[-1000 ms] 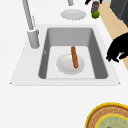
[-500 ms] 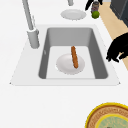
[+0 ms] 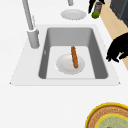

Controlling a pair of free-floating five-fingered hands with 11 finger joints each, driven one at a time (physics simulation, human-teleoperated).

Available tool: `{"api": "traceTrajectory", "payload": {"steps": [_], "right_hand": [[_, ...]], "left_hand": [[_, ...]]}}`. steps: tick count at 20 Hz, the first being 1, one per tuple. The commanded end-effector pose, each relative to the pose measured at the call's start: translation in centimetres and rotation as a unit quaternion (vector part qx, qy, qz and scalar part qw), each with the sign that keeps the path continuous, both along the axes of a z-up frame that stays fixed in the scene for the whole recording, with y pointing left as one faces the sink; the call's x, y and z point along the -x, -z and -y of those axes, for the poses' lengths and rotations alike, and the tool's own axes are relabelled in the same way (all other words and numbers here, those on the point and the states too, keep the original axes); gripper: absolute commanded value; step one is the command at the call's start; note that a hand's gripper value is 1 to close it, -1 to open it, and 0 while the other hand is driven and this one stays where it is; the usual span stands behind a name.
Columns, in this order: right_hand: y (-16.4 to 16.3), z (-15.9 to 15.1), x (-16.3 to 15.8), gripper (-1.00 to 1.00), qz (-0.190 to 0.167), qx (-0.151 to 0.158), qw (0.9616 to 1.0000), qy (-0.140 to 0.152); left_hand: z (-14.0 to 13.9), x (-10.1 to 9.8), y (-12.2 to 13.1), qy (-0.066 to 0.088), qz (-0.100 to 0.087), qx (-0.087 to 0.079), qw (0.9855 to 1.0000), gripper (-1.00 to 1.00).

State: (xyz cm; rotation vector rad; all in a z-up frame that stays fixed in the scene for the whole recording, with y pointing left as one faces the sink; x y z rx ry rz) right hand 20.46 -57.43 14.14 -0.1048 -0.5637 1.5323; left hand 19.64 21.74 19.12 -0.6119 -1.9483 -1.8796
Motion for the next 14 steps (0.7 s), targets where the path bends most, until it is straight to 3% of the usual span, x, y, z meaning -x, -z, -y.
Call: {"api": "traceTrajectory", "payload": {"steps": [1,9,14], "right_hand": [[0.0,0.8,2.0,-1.0,0.025,-0.028,0.9993,0.0],[-1.0,0.9,3.4,-1.0,0.026,-0.024,0.9994,0.002],[-1.8,0.7,3.5,-1.0,0.036,-0.02,0.9989,0.021]], "left_hand": [[0.0,0.0,0.0,0.0,0.0,0.0,1.0,0.0],[0.0,0.0,0.0,0.0,0.0,0.0,1.0,0.0],[0.0,0.0,0.0,0.0,0.0,0.0,1.0,0.0]]}}
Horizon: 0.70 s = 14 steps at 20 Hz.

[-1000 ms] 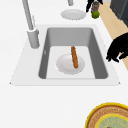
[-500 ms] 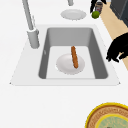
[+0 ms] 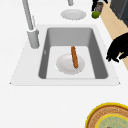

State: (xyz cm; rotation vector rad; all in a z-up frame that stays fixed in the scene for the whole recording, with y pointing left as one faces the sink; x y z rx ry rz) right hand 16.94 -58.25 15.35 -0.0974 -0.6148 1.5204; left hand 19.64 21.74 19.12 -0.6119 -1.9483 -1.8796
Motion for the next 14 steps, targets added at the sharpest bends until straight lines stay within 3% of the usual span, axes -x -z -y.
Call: {"api": "traceTrajectory", "payload": {"steps": [1,5,10,14], "right_hand": [[-0.9,-0.4,0.0,-1.0,0.027,0.0,0.9994,0.023],[-2.4,-1.2,-0.4,-1.0,0.028,0.014,0.9994,0.014],[-3.7,-1.8,0.1,-1.0,0.066,0.028,0.9974,0.011],[-5.7,-1.7,2.8,-1.0,0.094,0.026,0.9951,0.014]], "left_hand": [[0.0,0.0,0.0,0.0,0.0,0.0,1.0,0.0],[0.0,0.0,0.0,0.0,0.0,0.0,1.0,0.0],[0.0,0.0,0.0,0.0,0.0,0.0,1.0,0.0],[0.0,0.0,0.0,0.0,0.0,0.0,1.0,0.0]]}}
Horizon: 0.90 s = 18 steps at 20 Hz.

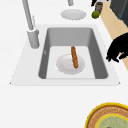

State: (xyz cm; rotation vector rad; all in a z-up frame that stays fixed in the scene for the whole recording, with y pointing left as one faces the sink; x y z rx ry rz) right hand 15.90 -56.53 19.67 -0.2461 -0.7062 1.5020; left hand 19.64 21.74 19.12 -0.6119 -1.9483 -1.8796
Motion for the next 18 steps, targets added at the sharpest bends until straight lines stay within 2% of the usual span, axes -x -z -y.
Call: {"api": "traceTrajectory", "payload": {"steps": [1,4,8,13,15,18], "right_hand": [[-2.1,0.1,2.2,-1.0,0.028,0.013,0.9995,0.0],[-3.5,-0.4,2.7,-1.0,0.031,0.026,0.9992,0.002],[-3.6,-3.4,3.5,-1.0,0.024,0.06,0.9979,0.005],[-5.1,-5.4,4.7,-1.0,0.025,0.093,0.9953,0.005],[-5.4,-5.2,4.9,-1.0,0.035,0.086,0.9956,0.007],[-5.1,-5.6,4.7,-1.0,0.023,0.065,0.9976,0.011]], "left_hand": [[0.0,0.0,0.0,0.0,0.0,0.0,1.0,0.0],[0.0,0.0,0.0,0.0,0.0,0.0,1.0,0.0],[0.0,0.0,0.0,0.0,0.0,0.0,1.0,0.0],[0.0,0.0,0.0,0.0,0.0,0.0,1.0,0.0],[0.0,0.0,0.0,0.0,0.0,0.0,1.0,0.0],[0.0,0.0,0.0,0.0,0.0,0.0,1.0,0.0]]}}
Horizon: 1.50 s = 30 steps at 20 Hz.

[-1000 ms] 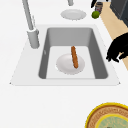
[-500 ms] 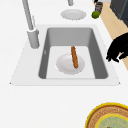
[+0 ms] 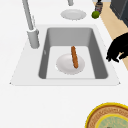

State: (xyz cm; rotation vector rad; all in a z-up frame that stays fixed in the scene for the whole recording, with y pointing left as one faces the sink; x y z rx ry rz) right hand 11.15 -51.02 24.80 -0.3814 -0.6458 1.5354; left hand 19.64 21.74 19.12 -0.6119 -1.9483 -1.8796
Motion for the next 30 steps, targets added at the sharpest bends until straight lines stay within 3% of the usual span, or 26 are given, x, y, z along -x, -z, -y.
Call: {"api": "traceTrajectory", "payload": {"steps": [1,8,16,17,18,26,27,30], "right_hand": [[0.3,-0.2,0.4,-1.0,-0.006,0.0,1.0,0.0],[1.3,0.0,0.4,-1.0,0.001,-0.012,0.9999,-0.002],[2.2,-0.2,0.4,-1.0,0.001,-0.004,1.0,-0.001],[2.3,-0.2,0.4,1.0,0.001,-0.003,1.0,-0.001],[2.3,-0.2,0.3,1.0,0.009,0.005,0.9999,-0.011],[2.0,0.4,0.8,1.0,0.024,-0.009,0.9997,0.0],[2.0,0.6,0.8,-1.0,0.027,-0.011,0.9996,0.001],[1.9,1.1,0.7,-1.0,0.024,-0.017,0.9996,-0.001]], "left_hand": [[0.0,0.0,0.0,0.0,0.0,0.0,1.0,0.0],[0.0,0.0,0.0,0.0,0.0,0.0,1.0,0.0],[0.0,0.0,0.0,0.0,0.0,0.0,1.0,0.0],[0.0,0.0,0.0,0.0,0.0,0.0,1.0,0.0],[0.0,0.0,0.0,0.0,0.0,0.0,1.0,0.0],[0.0,0.0,0.0,0.0,0.0,0.0,1.0,0.0],[0.0,0.0,0.0,0.0,0.0,0.0,1.0,0.0],[0.0,0.0,0.0,0.0,0.0,0.0,1.0,0.0]]}}
